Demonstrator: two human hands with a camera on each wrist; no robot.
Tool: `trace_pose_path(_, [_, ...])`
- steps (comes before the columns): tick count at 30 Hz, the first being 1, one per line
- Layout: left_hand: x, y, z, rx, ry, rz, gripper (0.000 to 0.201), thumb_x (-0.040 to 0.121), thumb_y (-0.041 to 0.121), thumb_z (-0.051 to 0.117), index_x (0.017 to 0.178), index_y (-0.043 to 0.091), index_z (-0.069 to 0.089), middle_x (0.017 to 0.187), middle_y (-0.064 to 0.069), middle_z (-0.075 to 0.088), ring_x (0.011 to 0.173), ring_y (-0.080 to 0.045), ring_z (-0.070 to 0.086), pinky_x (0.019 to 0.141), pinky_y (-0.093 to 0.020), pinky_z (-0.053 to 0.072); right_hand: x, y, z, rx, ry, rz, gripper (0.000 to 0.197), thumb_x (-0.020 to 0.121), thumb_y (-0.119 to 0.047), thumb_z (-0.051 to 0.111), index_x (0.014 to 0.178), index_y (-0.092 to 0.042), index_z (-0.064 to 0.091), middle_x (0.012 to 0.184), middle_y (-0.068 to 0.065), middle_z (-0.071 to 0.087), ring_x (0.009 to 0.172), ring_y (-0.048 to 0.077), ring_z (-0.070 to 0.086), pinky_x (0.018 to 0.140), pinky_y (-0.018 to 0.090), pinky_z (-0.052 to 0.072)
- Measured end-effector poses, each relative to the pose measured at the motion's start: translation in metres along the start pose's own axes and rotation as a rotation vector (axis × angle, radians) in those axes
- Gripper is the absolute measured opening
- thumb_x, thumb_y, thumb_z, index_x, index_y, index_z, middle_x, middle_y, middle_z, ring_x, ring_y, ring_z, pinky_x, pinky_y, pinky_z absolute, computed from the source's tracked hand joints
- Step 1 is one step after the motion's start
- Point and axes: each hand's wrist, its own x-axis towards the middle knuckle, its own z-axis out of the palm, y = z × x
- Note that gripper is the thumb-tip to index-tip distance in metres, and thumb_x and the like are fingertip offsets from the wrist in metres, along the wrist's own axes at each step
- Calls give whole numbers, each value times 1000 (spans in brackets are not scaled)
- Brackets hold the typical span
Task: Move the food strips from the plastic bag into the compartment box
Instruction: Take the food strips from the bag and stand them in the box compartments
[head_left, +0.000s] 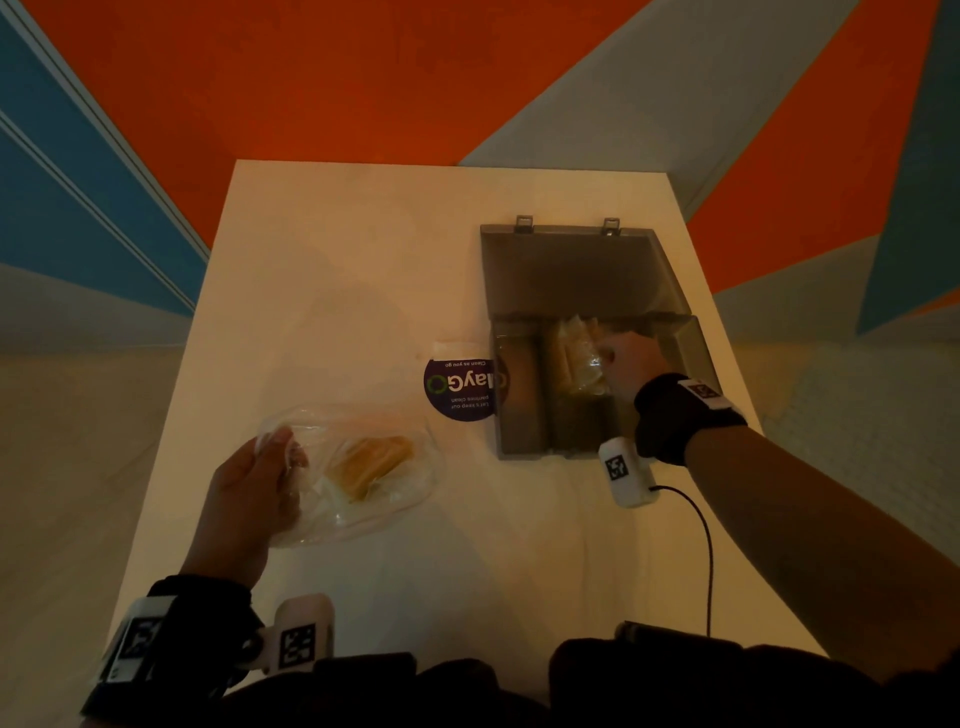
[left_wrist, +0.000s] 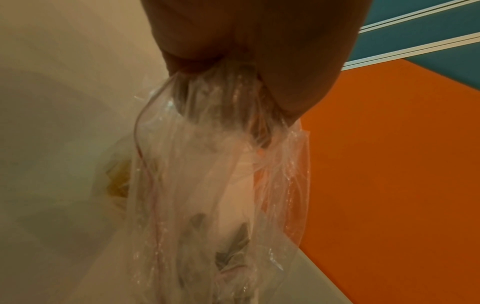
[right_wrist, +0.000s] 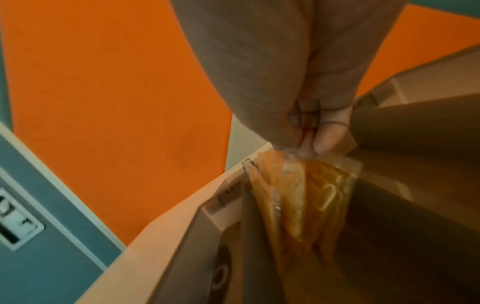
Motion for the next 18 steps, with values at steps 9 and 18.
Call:
trace_pose_path(9, [-3, 4, 4, 27, -34, 24, 36, 98, 30, 43, 68, 12, 50, 44, 6, 28, 35, -9, 21, 40, -16, 16, -10, 1, 8, -292, 38, -366, 34, 94, -19, 43, 126, -22, 55, 137, 8, 49, 124, 29, 45, 104, 46, 37])
trace_pose_path(18, [-5, 7, 16, 50, -58, 73, 35, 98, 30, 44, 67, 15, 51, 48, 4, 30, 37, -9, 26, 40, -16, 20, -59, -62, -8, 242, 109, -592, 17, 89, -5, 54, 94, -13, 69, 99, 1, 66, 91, 7, 59, 87, 28, 49])
